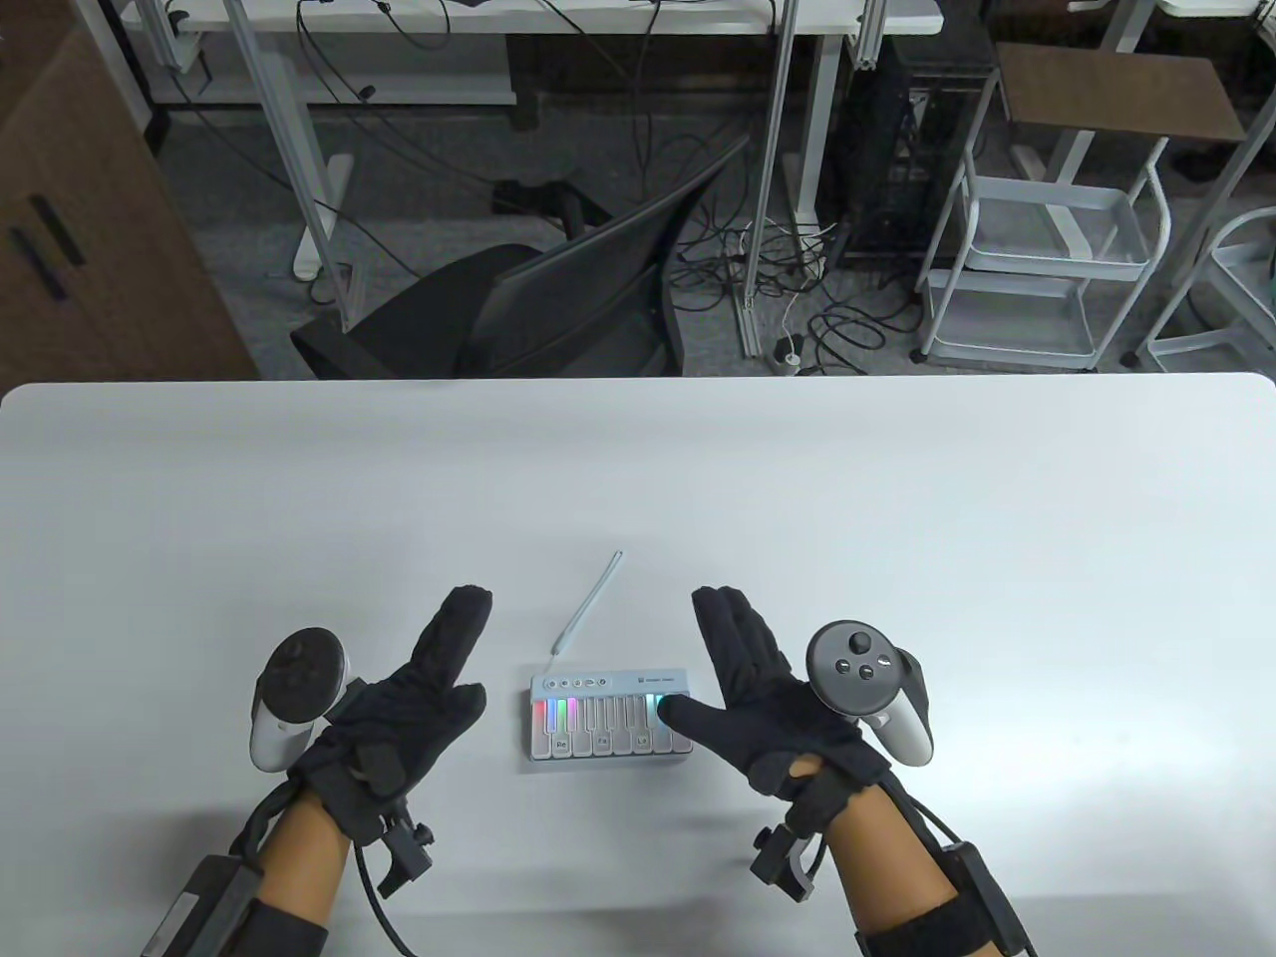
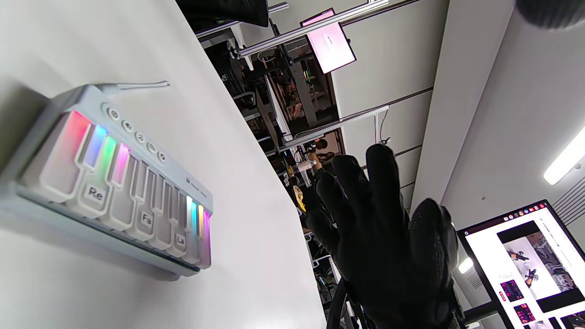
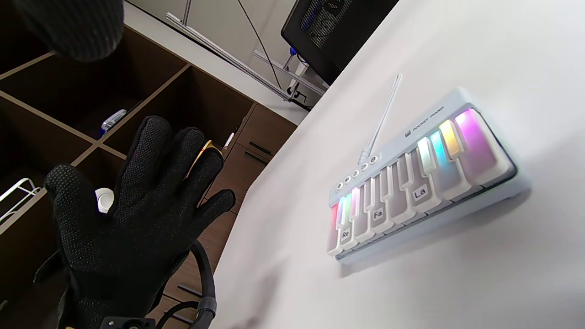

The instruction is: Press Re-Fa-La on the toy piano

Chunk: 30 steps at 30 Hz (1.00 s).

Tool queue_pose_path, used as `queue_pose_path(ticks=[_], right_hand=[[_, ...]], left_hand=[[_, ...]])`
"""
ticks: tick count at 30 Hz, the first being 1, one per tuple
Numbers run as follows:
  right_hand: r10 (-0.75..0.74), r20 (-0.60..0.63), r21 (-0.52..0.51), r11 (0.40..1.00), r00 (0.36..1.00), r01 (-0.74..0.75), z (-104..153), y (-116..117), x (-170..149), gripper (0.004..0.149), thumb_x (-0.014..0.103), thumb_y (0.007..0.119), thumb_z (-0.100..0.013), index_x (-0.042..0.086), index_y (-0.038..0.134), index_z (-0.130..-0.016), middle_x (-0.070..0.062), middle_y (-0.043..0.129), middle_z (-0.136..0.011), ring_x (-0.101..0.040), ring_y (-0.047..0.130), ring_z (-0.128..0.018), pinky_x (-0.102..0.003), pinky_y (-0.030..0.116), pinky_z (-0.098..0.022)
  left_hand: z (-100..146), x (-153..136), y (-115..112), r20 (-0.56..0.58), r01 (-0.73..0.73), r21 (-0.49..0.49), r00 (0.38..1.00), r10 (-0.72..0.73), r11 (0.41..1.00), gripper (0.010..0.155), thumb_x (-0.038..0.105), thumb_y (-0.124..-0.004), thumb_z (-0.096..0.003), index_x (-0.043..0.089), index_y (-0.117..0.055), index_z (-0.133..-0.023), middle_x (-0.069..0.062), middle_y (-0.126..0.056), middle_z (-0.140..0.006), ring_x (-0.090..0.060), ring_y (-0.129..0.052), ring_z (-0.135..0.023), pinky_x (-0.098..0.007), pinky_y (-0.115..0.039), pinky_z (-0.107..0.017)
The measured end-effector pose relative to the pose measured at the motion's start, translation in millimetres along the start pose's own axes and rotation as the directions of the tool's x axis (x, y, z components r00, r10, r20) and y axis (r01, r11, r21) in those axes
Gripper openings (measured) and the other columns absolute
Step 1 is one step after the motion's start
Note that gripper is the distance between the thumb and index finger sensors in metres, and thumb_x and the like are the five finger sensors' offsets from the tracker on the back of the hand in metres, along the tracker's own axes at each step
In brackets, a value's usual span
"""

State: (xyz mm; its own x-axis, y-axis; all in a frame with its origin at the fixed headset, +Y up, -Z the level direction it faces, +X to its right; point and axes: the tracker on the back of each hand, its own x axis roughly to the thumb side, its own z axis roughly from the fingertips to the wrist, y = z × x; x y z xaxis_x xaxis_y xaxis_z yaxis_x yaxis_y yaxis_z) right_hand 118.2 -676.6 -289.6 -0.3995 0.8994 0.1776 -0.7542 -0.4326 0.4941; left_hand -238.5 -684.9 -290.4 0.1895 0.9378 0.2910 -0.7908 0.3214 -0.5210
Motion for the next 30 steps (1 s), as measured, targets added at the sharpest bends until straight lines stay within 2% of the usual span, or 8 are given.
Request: queue_pose_path(ticks=[30], right_hand=[[-0.012, -0.007, 0.027, 1.0, 1.0, 0.012, -0.1, 3.6, -1.2, 0.095, 0.073, 0.078, -0.046, 0.039, 0.011, -0.105, -0.004, 0.001, -0.112, -0.043, 0.004, -0.108, -0.068, 0.011, -0.067]], left_hand=[[-0.1, -2.2, -0.5, -0.016, 0.01, -0.004, 1.0, -0.01, 1.0, 0.092, 0.081, -0.063, -0.0479, 0.036, -0.017, -0.114, -0.003, -0.001, -0.117, -0.04, 0.004, -0.11, -0.07, -0.008, -0.063]])
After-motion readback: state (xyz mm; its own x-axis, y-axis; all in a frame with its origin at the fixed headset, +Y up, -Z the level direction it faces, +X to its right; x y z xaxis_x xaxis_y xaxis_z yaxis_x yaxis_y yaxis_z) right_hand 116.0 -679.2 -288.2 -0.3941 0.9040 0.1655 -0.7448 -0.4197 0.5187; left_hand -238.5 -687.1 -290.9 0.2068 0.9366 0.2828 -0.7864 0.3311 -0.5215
